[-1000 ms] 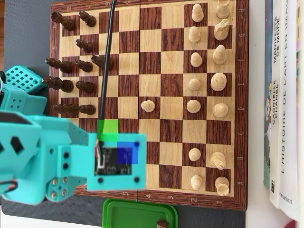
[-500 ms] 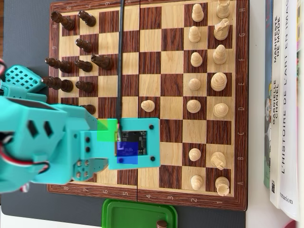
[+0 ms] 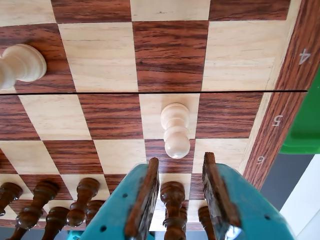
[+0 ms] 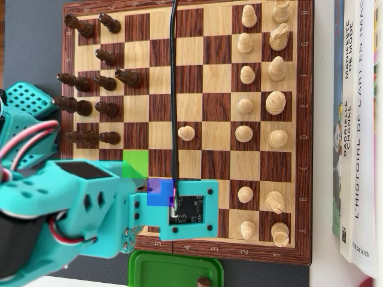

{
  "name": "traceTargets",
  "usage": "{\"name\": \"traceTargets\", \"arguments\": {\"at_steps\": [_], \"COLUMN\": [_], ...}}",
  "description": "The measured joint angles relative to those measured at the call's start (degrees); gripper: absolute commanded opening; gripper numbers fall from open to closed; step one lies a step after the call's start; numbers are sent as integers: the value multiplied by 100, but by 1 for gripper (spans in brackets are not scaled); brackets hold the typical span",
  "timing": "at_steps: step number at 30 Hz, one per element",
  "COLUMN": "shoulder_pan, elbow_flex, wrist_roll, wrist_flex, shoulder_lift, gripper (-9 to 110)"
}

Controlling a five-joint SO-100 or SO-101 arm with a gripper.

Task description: Play chess

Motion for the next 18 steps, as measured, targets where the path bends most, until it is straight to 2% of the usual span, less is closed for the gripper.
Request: {"name": "traceTargets", "arguments": {"at_steps": [18], "shoulder_pan": [9], "elbow_flex": [-35], "wrist_roll": [0], "wrist_flex": [-158], "shoulder_lift": [-360], "gripper": [14]}}
